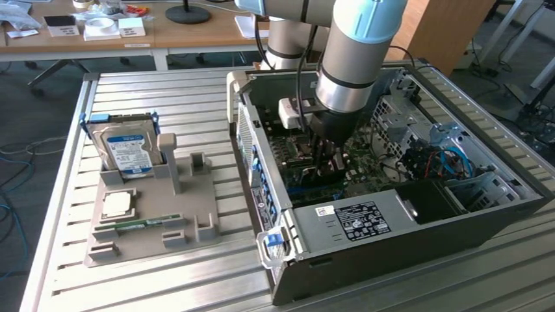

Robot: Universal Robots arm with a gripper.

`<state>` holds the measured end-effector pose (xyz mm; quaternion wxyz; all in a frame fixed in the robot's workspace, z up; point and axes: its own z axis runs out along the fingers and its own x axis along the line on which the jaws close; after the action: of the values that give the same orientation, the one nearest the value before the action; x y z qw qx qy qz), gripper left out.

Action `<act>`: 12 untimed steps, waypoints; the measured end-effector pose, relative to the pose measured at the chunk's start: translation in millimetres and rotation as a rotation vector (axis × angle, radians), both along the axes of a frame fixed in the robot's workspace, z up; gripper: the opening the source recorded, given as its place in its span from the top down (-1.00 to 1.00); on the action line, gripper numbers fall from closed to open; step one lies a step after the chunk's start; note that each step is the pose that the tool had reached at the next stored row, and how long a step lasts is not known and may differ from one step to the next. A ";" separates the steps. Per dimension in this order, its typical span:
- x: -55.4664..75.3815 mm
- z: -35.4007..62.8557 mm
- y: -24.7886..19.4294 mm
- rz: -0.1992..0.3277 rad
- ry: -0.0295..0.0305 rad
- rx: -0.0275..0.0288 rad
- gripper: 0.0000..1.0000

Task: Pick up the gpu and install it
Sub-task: 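Insert the gpu into the slot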

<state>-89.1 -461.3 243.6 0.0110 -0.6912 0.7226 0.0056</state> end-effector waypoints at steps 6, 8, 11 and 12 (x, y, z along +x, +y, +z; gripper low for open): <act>-0.1 -1.1 0.1 0.000 -0.0003 0.0007 0.47; -0.1 -0.8 0.0 0.000 0.0000 0.0002 0.47; -0.1 -0.8 0.0 0.000 0.0000 0.0001 0.47; -0.1 -0.9 0.0 0.000 0.0000 0.0001 0.47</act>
<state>-89.3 -461.3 242.8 0.0111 -0.6912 0.7226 0.0056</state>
